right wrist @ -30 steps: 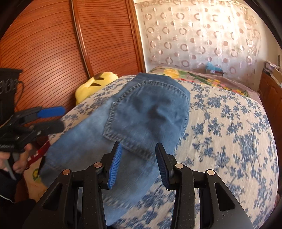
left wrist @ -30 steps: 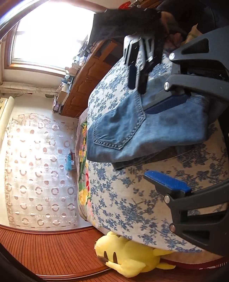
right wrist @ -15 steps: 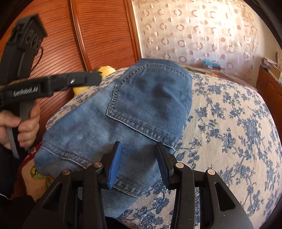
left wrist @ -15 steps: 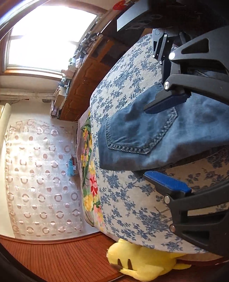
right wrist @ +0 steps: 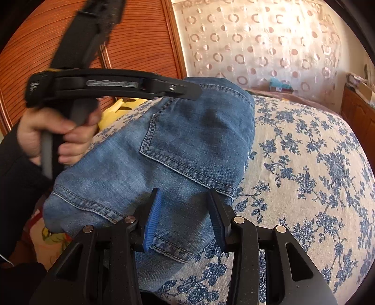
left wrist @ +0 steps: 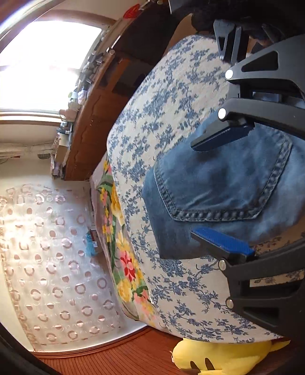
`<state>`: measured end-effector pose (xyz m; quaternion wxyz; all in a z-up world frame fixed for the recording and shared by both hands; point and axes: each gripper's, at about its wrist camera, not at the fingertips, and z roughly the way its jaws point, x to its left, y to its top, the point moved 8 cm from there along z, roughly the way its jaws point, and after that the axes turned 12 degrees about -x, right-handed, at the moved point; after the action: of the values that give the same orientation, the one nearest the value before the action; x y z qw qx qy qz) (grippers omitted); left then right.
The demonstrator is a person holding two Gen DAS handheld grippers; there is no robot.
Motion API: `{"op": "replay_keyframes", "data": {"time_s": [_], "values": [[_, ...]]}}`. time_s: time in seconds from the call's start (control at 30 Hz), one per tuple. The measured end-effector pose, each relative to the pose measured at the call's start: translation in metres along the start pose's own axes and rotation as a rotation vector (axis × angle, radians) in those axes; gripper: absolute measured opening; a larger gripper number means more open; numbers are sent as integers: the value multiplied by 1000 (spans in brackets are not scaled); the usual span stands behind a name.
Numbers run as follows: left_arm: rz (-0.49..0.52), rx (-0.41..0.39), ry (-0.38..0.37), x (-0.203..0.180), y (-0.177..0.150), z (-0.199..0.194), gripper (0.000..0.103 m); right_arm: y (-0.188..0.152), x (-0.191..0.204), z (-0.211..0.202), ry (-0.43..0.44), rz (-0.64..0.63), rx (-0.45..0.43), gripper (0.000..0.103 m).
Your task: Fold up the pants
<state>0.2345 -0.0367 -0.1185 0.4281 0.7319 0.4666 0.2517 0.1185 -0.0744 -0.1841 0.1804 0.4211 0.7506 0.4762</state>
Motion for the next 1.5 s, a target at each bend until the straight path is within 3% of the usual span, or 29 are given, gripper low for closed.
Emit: {"op": "replay_keyframes", "data": {"time_s": [0.23, 0.67, 0.9, 1.2, 1.5], "values": [[-8, 73, 42, 12, -23, 24, 67, -1, -3, -1, -7, 3, -1, 40], [4, 73, 58, 16, -35, 27, 67, -4, -2, -1, -8, 9, -6, 41], [-20, 56, 80, 18, -35, 6, 67, 0, -5, -4, -11, 12, 2, 42], [-50, 42, 79, 13, -56, -31, 67, 36, -38, -2, -68, -15, -25, 48], [-85, 55, 83, 16, -78, -47, 67, 75, -67, 46, -64, -35, -9, 59]]}}
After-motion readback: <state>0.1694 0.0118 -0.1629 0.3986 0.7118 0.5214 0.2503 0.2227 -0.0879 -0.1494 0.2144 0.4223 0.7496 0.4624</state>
